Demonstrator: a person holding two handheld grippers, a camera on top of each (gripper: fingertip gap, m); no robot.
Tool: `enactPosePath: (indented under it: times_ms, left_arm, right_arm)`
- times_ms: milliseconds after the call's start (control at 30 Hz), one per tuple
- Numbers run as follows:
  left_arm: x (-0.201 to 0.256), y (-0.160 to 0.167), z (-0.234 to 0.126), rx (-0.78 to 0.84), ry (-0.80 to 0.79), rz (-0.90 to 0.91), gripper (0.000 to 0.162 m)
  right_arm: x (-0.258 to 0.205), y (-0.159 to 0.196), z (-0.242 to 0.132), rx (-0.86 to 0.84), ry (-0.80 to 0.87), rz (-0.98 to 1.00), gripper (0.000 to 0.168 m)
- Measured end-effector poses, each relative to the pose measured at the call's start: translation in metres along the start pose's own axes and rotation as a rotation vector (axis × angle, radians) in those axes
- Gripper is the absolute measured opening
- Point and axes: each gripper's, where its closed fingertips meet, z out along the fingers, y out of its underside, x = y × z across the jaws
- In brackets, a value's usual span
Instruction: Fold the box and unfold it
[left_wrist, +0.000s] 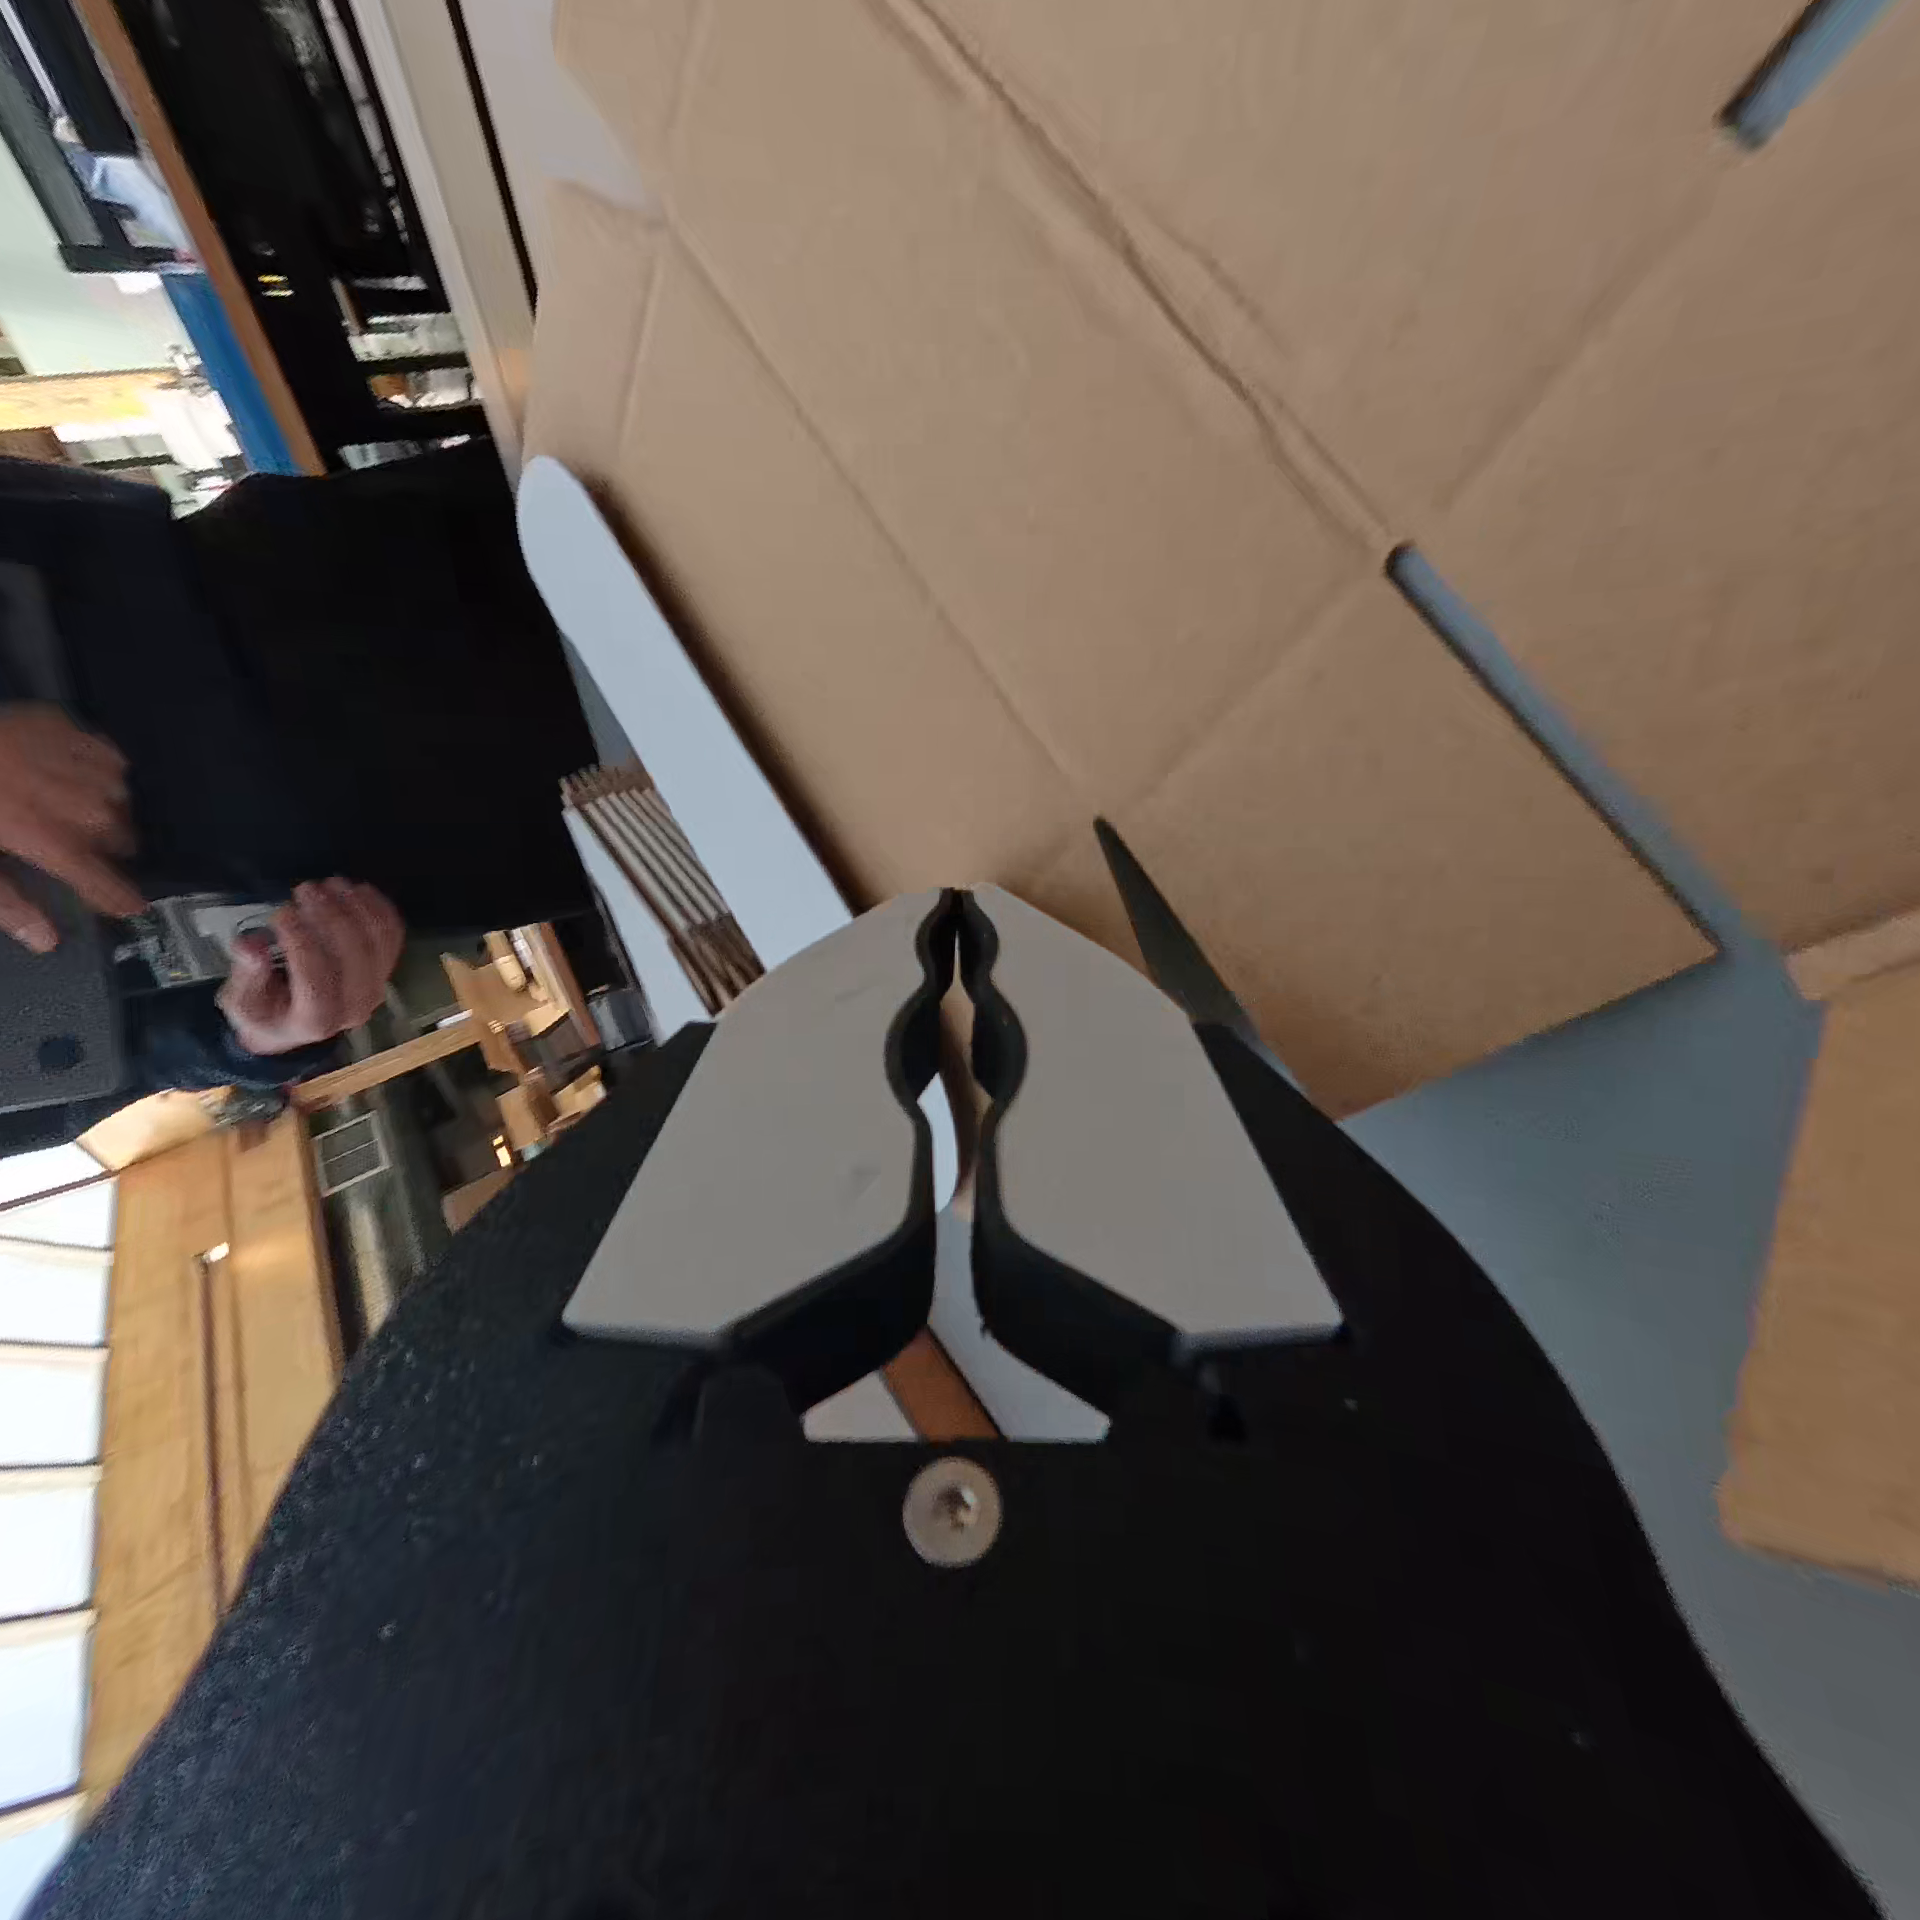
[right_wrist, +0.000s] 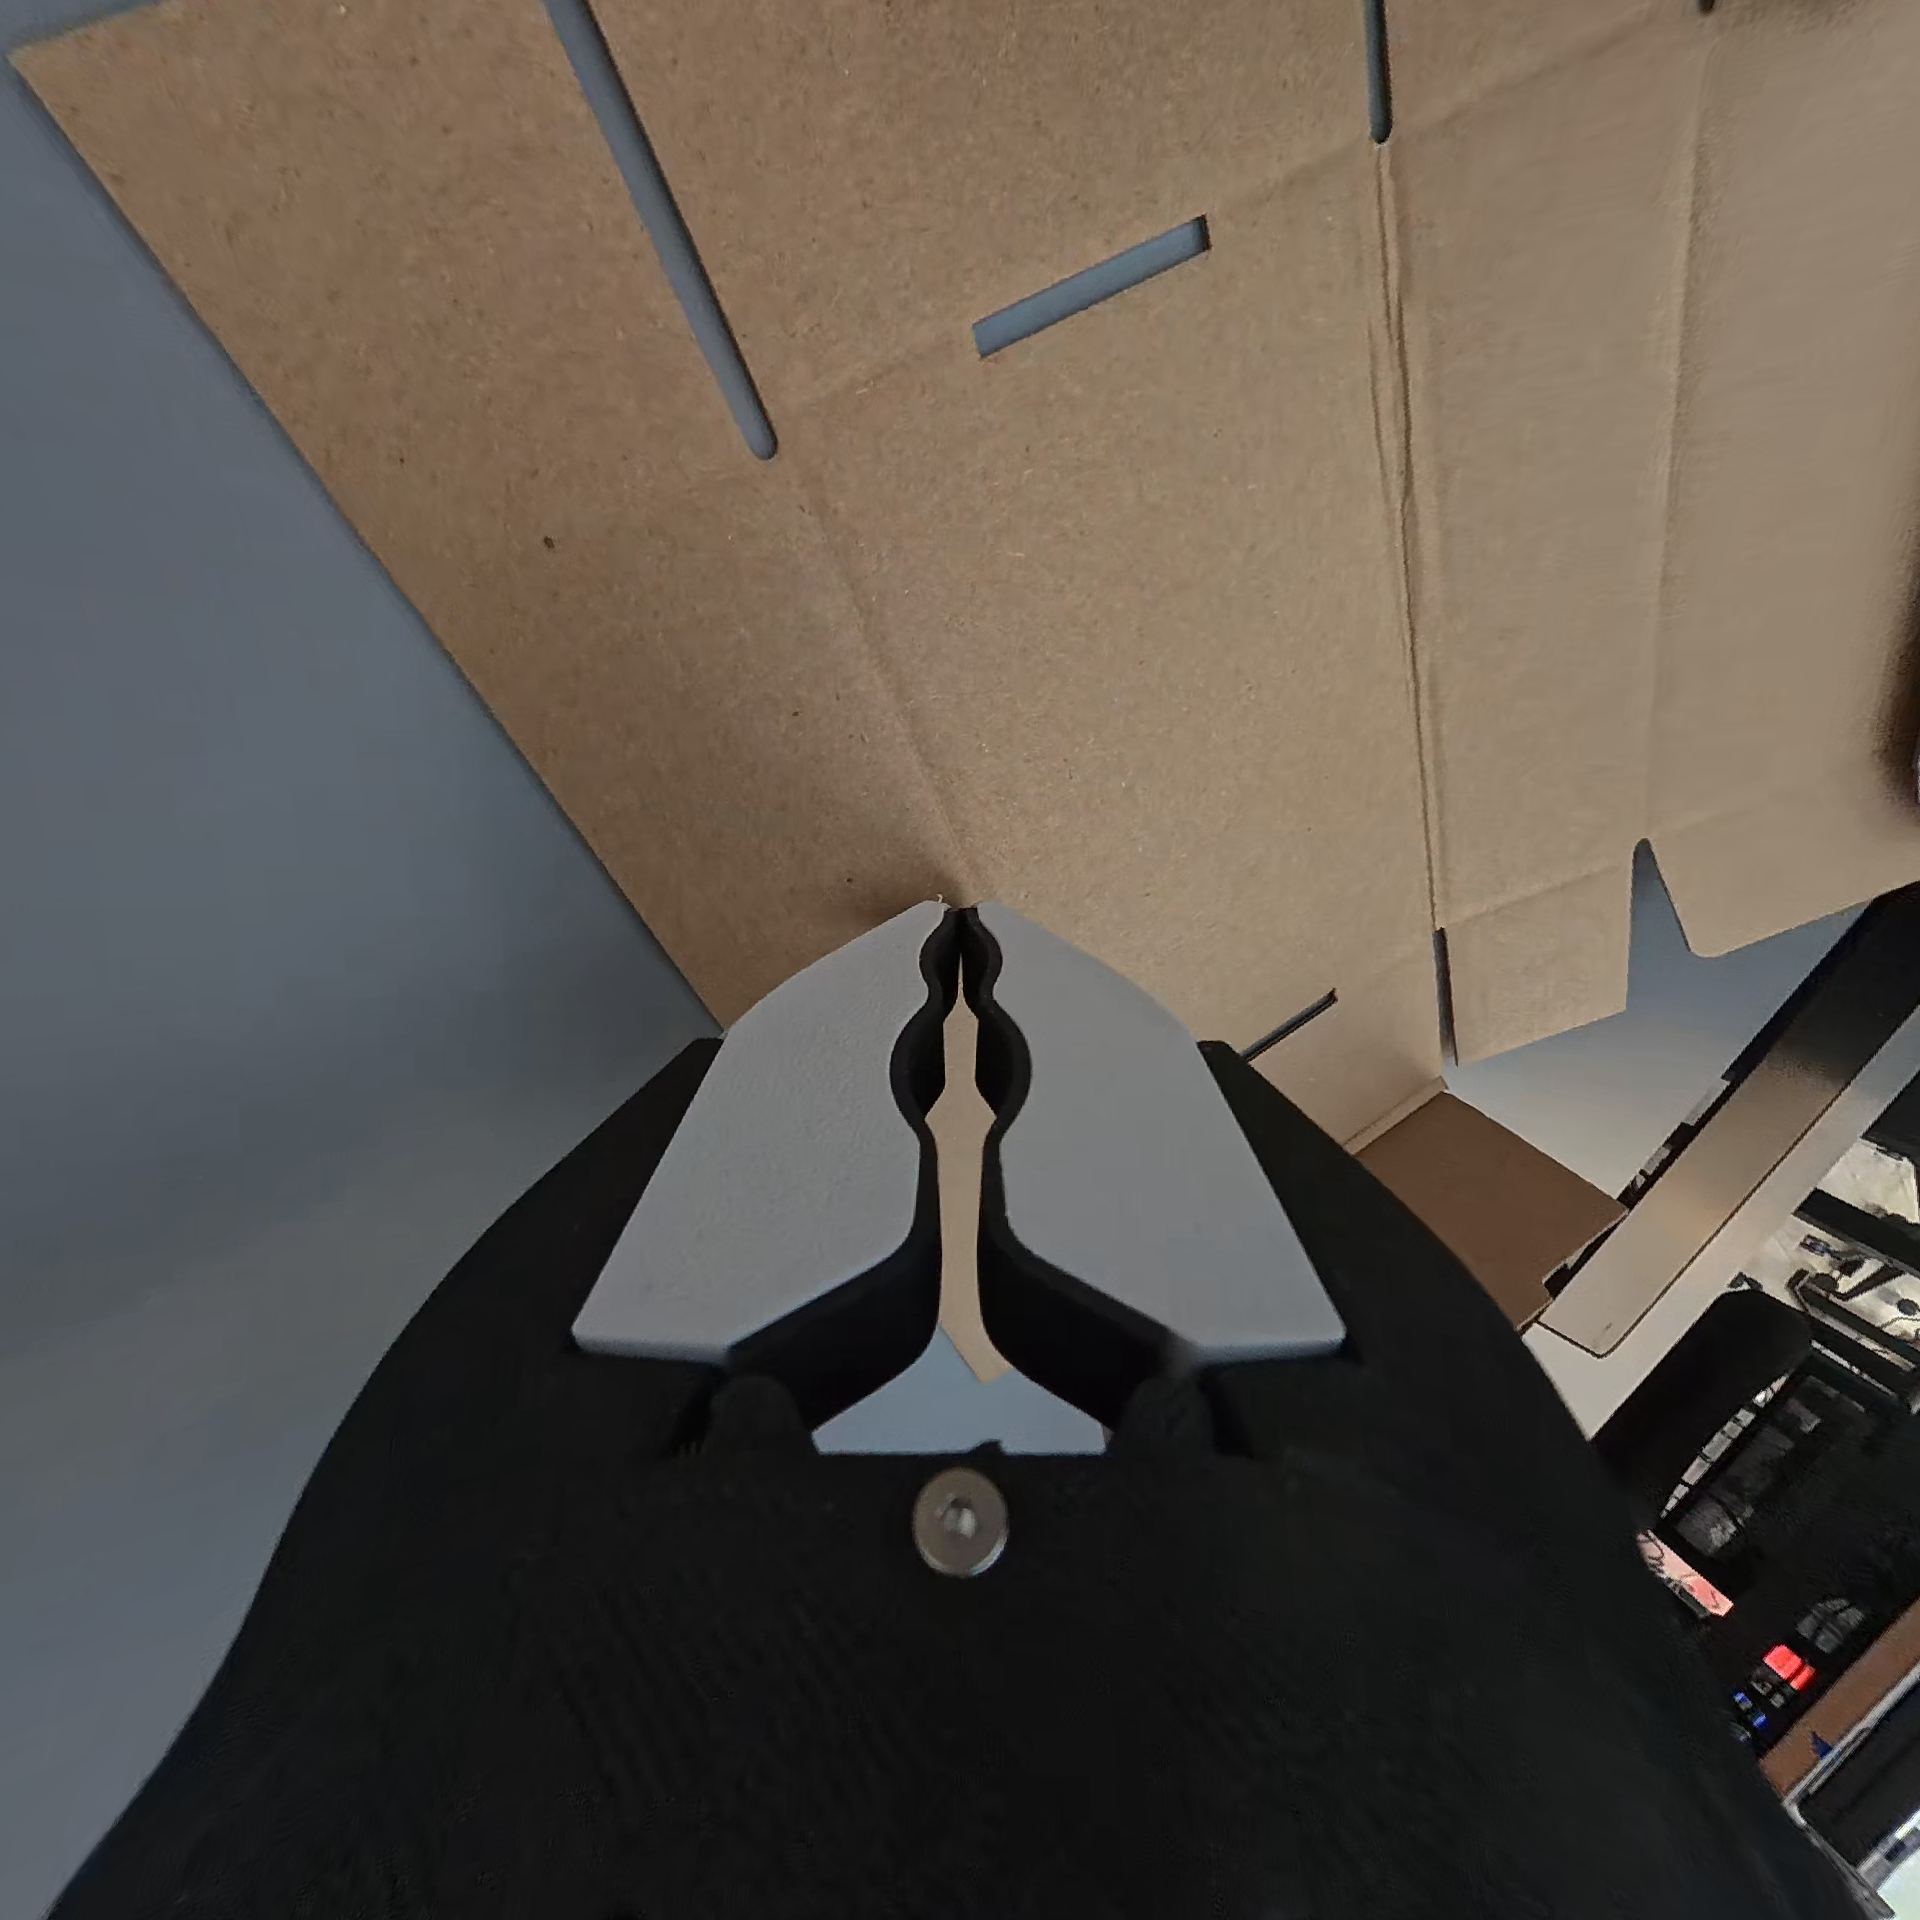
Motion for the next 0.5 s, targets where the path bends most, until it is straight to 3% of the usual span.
enactPosePath:
  times_ms: [233,367,500]
  left_arm:
    - [-0.008,-0.010,0.039,0.042,0.307,-0.438,0.000]
    - [-0.014,-0.007,0.056,0.010,0.348,-0.595,0.000]
    - [-0.028,-0.014,0.061,0.025,0.267,-0.671,0.000]
  right_arm:
    - [0.000,0.000,0.000,0.041,-0.009,0.016,0.000]
    - [0.000,0.000,-0.001,0.066,-0.008,0.024,0.000]
    - [0.000,0.000,-0.001,0.083,-0.012,0.035,0.000]
